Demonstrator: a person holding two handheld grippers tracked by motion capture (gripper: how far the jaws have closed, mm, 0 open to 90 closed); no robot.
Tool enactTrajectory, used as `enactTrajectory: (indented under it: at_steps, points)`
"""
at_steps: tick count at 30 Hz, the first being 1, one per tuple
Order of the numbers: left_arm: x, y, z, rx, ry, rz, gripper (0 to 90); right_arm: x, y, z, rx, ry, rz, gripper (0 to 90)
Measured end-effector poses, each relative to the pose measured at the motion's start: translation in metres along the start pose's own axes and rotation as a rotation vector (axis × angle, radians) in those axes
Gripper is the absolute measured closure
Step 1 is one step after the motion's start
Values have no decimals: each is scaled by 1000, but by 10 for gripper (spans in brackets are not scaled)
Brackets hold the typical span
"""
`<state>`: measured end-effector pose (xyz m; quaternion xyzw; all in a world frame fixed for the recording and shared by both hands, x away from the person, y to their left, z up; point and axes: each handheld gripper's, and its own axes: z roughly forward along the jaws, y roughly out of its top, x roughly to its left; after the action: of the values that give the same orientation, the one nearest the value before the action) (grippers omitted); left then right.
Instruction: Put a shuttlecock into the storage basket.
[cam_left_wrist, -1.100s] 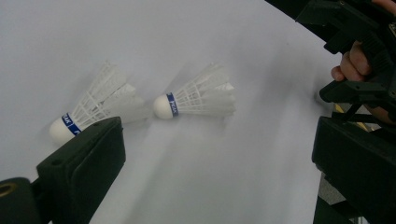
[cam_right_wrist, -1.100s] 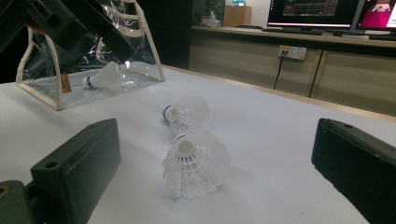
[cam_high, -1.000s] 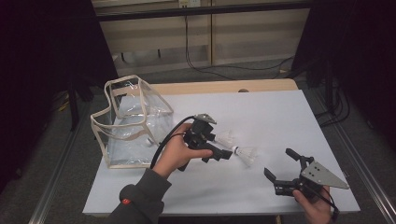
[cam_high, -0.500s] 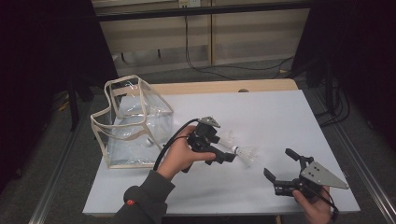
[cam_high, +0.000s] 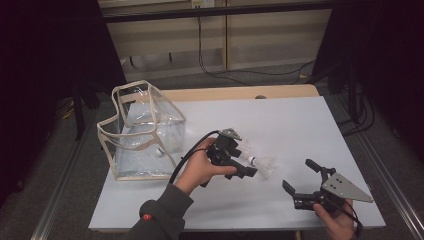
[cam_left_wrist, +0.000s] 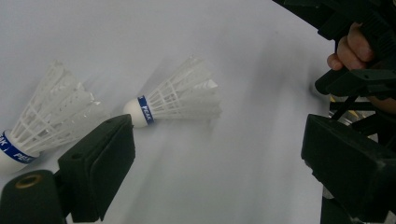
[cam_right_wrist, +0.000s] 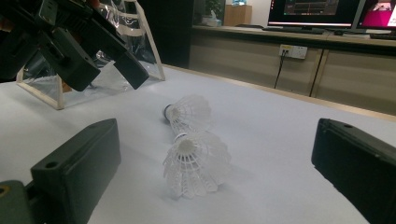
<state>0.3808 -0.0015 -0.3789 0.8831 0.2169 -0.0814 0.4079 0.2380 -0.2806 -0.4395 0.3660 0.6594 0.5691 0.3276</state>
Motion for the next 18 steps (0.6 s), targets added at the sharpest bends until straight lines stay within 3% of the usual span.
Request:
enactTrajectory:
  at_steps: [18]
  points:
    - [-1,0,15,17,-7,43,159,0,0,0,1,0,1,13]
